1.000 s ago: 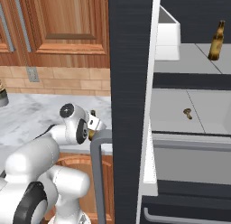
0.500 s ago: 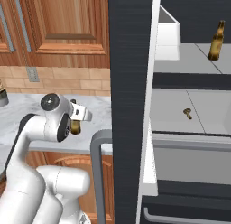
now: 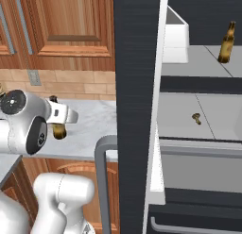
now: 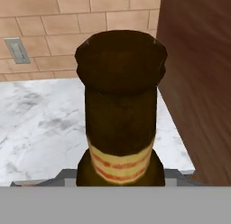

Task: Place the beers on the top shelf of the fridge to keep them out of children's reach, and place the mushroom on lower shelves for easy access.

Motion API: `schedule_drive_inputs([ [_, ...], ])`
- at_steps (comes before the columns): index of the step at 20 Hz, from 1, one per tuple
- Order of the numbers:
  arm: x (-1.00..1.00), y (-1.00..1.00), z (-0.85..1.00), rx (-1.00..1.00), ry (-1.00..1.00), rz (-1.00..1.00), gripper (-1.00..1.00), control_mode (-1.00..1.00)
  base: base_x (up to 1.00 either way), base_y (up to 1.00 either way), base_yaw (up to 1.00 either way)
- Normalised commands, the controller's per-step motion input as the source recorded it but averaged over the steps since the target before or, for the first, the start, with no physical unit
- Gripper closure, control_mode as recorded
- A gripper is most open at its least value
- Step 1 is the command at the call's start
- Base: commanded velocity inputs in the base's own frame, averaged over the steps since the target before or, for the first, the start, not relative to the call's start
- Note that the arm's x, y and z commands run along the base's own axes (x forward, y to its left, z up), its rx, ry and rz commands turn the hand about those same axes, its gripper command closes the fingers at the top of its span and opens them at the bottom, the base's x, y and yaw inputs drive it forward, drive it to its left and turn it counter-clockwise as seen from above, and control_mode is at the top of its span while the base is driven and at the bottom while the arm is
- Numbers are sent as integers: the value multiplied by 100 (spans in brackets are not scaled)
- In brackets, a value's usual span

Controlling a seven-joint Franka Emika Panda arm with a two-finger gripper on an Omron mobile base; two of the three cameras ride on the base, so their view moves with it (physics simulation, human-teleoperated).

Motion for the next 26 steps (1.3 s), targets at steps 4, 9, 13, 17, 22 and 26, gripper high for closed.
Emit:
schedule_drive_inputs([
  [4,-74,-15,26,-4,0,0,100,-100,0,0,0],
  [9,-34,-19,3,-4,2,0,100,-100,0,0,0],
  [13,0,-3,25,0,9,1,100,-100,0,0,0],
  [17,0,0,4,0,2,1,100,100,-33,0,4],
  [22,0,0,0,0,0,0,100,100,-94,0,0],
  [26,0,0,0,0,0,0,100,100,-100,0,0],
])
